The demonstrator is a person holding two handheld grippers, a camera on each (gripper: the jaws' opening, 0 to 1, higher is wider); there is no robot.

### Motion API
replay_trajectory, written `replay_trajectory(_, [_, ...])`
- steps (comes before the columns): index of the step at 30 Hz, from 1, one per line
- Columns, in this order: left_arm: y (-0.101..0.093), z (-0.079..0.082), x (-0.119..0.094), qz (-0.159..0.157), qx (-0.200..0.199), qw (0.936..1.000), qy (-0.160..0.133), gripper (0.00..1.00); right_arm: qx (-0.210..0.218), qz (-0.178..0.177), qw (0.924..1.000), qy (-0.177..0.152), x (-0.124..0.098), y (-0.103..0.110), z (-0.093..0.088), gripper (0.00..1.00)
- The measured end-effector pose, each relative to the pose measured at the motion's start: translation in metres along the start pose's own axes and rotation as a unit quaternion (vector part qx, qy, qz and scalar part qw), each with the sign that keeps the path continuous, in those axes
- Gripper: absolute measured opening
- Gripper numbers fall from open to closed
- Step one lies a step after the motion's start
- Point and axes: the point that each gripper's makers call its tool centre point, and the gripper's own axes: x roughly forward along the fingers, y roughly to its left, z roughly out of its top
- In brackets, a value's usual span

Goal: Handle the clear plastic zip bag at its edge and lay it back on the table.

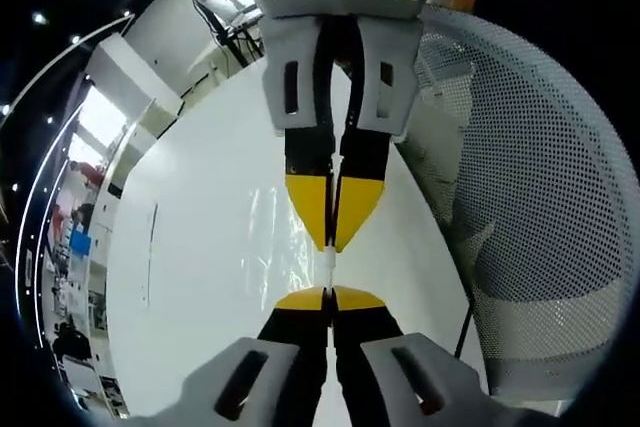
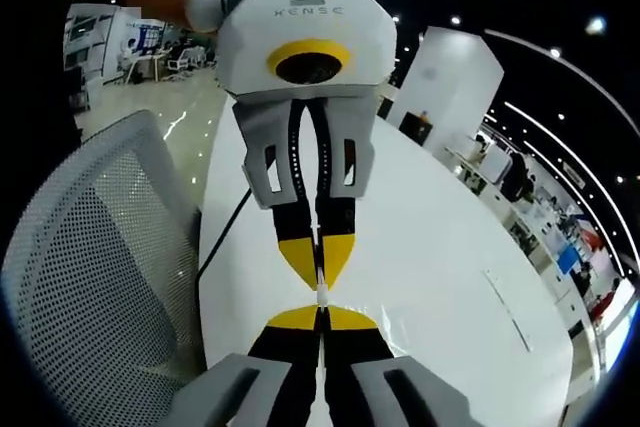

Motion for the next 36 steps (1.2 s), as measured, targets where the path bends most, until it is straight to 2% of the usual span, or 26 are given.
replay_trajectory(7, [0.0, 0.0021, -0.002, -0.002, -0.018, 0.9998, -0.005, 0.0, 0.003, -0.001, 1.0, -0.002, -0.0009, 0.0004, 0.0016, 0.0])
replay_trajectory(36, [-0.0035, 0.0059, 0.0015, -0.02, -0.031, 0.9993, -0.008, 0.0, -0.014, 0.004, 0.9999, -0.003, 0.0058, 0.0015, 0.0051, 0.0])
